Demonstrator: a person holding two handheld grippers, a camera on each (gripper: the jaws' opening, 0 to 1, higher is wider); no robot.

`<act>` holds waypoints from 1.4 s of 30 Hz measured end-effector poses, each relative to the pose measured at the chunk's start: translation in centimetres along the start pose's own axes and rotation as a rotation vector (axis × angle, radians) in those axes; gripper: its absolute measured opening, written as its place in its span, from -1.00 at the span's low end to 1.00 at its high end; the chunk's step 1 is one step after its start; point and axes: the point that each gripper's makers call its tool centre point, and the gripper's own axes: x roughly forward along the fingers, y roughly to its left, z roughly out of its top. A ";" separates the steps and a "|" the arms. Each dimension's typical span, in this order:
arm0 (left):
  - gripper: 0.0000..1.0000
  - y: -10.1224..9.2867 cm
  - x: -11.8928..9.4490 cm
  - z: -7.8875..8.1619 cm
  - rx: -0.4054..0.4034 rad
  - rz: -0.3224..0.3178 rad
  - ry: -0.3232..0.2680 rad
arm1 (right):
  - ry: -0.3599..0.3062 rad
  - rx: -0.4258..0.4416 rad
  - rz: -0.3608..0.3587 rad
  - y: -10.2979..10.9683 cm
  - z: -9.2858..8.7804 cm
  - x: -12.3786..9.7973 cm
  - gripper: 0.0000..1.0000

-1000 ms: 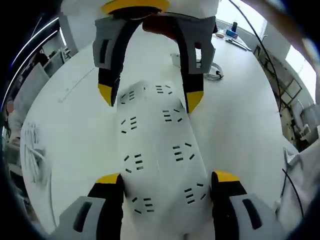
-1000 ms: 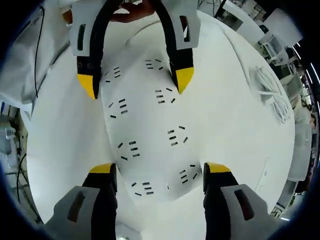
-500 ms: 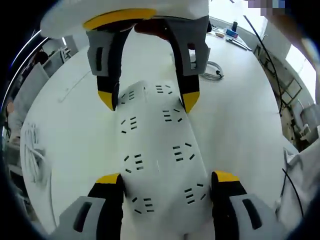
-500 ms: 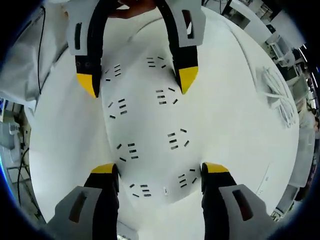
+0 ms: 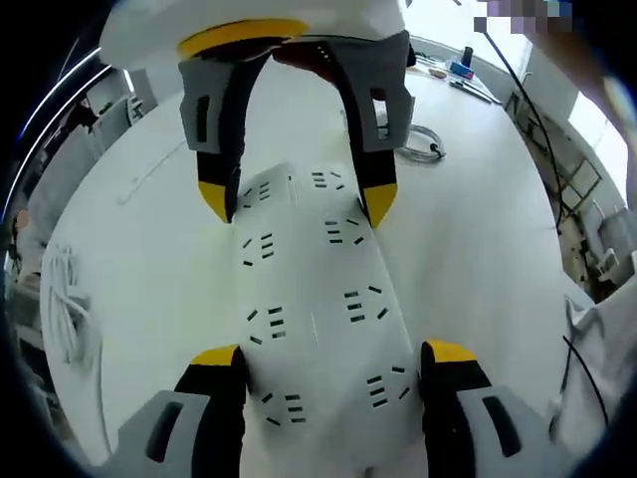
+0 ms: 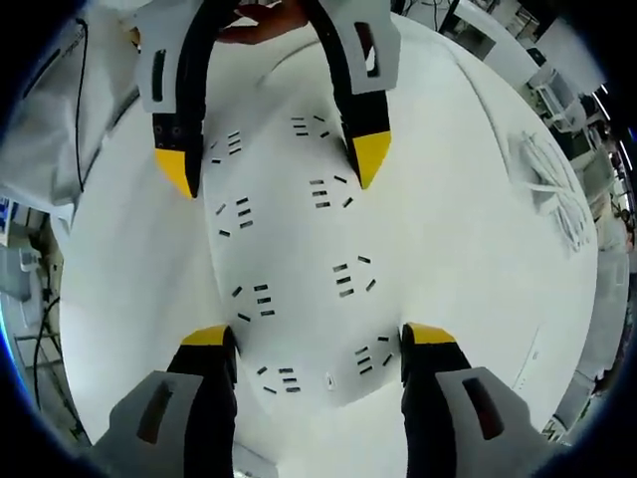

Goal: Straighten the power strip on the desk, plug the charger into it

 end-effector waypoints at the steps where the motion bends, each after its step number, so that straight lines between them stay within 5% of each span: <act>1: 0.44 0.0 0.0 0.0 0.004 -0.002 0.001 | 0.003 0.003 -0.001 0.0 0.0 0.0 0.31; 42: 0.41 -0.4 0.2 0.5 0.138 -0.067 0.005 | -0.036 0.237 -0.054 2.3 -0.6 -0.4 0.31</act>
